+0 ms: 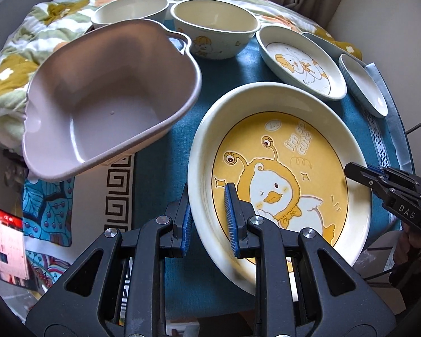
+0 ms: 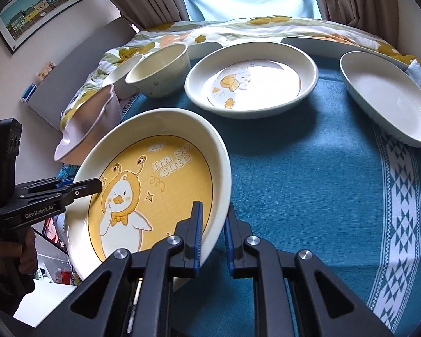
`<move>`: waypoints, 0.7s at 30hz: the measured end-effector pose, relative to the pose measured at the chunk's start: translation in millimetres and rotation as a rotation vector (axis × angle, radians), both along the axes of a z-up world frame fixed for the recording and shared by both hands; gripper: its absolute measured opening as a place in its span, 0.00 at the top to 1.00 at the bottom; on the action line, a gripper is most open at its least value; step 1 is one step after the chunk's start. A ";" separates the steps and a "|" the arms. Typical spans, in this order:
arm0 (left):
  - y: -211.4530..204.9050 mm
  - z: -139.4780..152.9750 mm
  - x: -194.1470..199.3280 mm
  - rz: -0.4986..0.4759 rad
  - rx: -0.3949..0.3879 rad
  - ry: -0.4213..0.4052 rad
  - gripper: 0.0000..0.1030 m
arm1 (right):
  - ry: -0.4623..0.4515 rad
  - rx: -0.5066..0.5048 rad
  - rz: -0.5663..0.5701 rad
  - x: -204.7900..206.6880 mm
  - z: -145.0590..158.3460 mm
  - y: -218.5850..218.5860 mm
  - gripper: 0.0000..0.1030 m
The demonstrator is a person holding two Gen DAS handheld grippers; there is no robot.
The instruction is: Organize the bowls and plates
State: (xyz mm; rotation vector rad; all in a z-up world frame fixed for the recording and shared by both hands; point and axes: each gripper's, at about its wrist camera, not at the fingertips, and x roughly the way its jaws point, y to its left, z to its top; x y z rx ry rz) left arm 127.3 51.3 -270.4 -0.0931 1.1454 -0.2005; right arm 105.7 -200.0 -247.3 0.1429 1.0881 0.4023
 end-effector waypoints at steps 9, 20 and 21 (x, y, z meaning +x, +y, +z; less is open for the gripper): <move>-0.3 -11.9 7.0 -0.017 -0.005 -0.017 0.82 | -0.002 -0.029 -0.021 -3.5 -2.4 1.4 0.87; -7.9 -11.1 7.4 -0.008 -0.002 -0.010 0.82 | 0.021 -0.072 -0.040 -1.2 -0.4 5.2 0.87; -8.5 -11.0 6.9 -0.008 0.002 -0.006 0.81 | 0.024 -0.071 -0.042 -0.7 -0.4 5.6 0.87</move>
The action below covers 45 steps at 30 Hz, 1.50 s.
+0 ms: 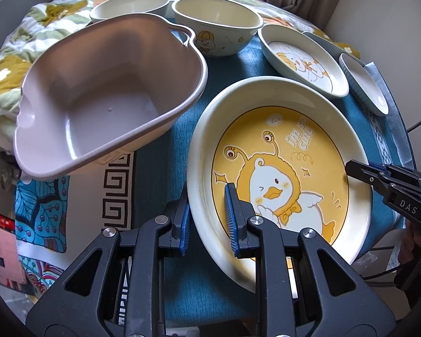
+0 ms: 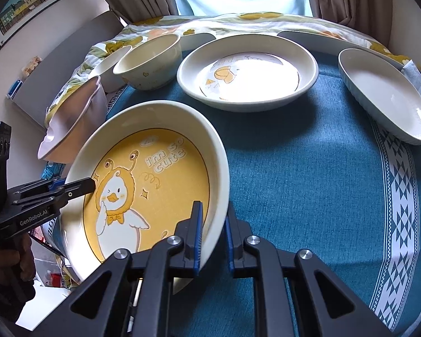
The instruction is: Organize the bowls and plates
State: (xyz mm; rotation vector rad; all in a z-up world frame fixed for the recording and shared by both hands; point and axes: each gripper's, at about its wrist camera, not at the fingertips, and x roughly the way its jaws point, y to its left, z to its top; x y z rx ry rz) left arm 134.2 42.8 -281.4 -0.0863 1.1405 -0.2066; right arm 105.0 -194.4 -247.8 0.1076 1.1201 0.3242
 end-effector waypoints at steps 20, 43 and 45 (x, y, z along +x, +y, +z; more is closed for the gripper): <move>-4.7 95.0 -40.3 0.049 0.043 -0.182 0.26 | -0.067 0.030 -0.019 -7.1 44.3 -6.2 0.10; -213.0 197.8 106.1 -0.449 -0.134 -0.282 0.01 | -0.195 0.016 -0.440 -0.1 150.9 -178.6 0.00; -238.7 178.0 133.4 -0.488 -0.197 -0.187 0.01 | -0.137 0.046 -0.503 9.6 131.0 -202.6 0.00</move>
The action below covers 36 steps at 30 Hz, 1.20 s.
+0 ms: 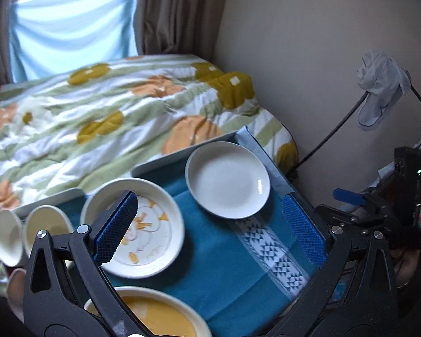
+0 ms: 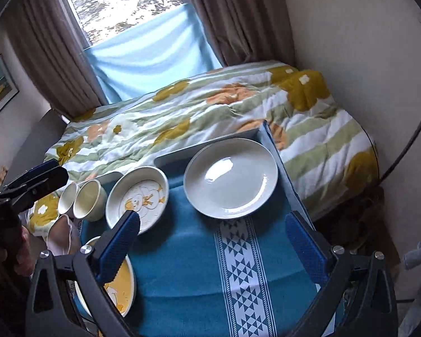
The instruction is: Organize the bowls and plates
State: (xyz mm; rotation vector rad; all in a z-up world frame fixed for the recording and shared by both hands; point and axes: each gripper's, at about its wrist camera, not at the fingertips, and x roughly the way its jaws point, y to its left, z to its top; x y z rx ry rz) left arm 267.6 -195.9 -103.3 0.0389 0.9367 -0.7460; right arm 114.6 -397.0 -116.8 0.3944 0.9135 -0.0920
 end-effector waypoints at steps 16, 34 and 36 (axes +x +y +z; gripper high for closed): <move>-109.7 -162.5 133.8 -0.148 0.180 0.301 0.52 | 0.104 0.184 -0.209 71.2 -122.6 -65.1 0.38; -110.6 -179.7 136.8 -0.164 0.260 0.252 0.88 | 0.149 0.120 -0.239 84.3 -135.7 -69.9 0.87; -112.1 -178.0 134.9 -0.159 0.273 0.237 0.88 | 0.149 0.130 -0.237 83.7 -135.7 -71.4 0.87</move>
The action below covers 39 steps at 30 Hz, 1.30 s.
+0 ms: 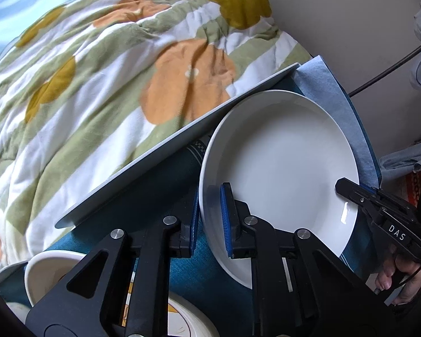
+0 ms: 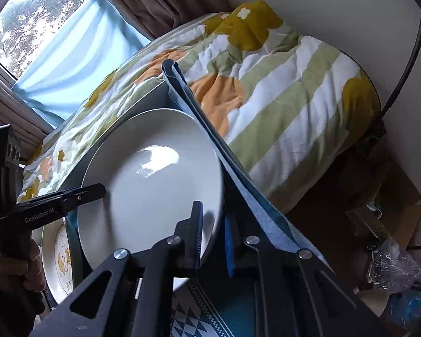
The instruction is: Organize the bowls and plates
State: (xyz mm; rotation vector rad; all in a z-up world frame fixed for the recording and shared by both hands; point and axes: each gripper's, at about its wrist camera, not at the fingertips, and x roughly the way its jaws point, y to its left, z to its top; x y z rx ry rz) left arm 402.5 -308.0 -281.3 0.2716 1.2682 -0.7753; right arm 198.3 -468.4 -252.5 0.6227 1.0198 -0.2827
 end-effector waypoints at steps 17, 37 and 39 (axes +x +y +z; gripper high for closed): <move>41.6 80.1 -44.9 0.097 -0.038 -0.133 0.88 | -0.114 -0.019 0.078 -17.8 58.3 17.8 0.87; 251.3 137.6 -231.3 0.360 -0.052 -0.213 0.87 | -0.148 -0.035 0.379 -115.6 122.3 177.5 0.87; 267.6 132.0 -246.7 0.393 -0.043 -0.207 0.87 | -0.134 -0.031 0.414 -121.2 118.3 192.9 0.87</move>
